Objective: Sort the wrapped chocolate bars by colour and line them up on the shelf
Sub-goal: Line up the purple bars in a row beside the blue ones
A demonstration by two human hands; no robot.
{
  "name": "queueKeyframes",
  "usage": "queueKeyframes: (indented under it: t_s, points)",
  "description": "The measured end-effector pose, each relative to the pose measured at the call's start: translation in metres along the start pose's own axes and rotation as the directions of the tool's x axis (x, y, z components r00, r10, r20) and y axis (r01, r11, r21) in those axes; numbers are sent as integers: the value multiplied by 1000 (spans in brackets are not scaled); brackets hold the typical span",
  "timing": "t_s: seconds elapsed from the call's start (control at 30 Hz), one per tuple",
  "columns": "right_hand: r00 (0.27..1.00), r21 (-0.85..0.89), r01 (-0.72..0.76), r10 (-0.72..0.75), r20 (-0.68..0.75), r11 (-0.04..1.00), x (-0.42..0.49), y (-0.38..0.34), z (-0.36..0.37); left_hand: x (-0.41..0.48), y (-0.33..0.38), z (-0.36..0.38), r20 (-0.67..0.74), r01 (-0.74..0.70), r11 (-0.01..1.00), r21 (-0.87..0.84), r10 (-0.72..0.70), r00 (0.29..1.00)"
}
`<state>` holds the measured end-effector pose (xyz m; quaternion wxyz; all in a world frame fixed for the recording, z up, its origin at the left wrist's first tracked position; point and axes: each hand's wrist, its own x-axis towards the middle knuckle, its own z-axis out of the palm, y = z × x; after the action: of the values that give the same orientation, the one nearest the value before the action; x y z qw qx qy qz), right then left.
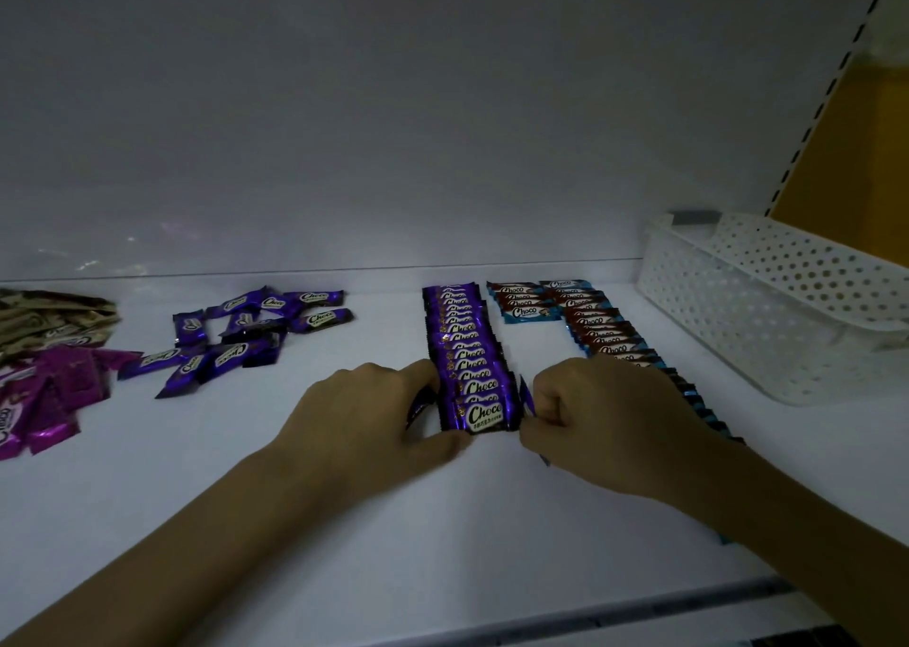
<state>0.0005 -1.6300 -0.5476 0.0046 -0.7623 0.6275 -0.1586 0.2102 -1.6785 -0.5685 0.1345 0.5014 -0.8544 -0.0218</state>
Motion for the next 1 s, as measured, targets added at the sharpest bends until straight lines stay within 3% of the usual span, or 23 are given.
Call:
queueKeyframes:
  t_s: [0.27, 0.47, 0.63, 1.0]
  points:
    - [989, -23, -21, 17, -145, 1000, -3, 12, -11, 11, -14, -5, 60, 36, 990, -133, -28, 998]
    - [986, -99, -43, 26, -163, 994, 0, 18, -9, 52, -30, 3, -33, 116, 960, 254, -111, 993]
    - [989, -82, -45, 33, -143, 996, 1, 19, -6, 85, -21, 10, 17, 97, 853, 513, -123, 992]
    - [988, -52, -69, 61, -139, 996, 0, 22, -4, 96, -17, 15, 27, 36, 833, 552, -61, 998]
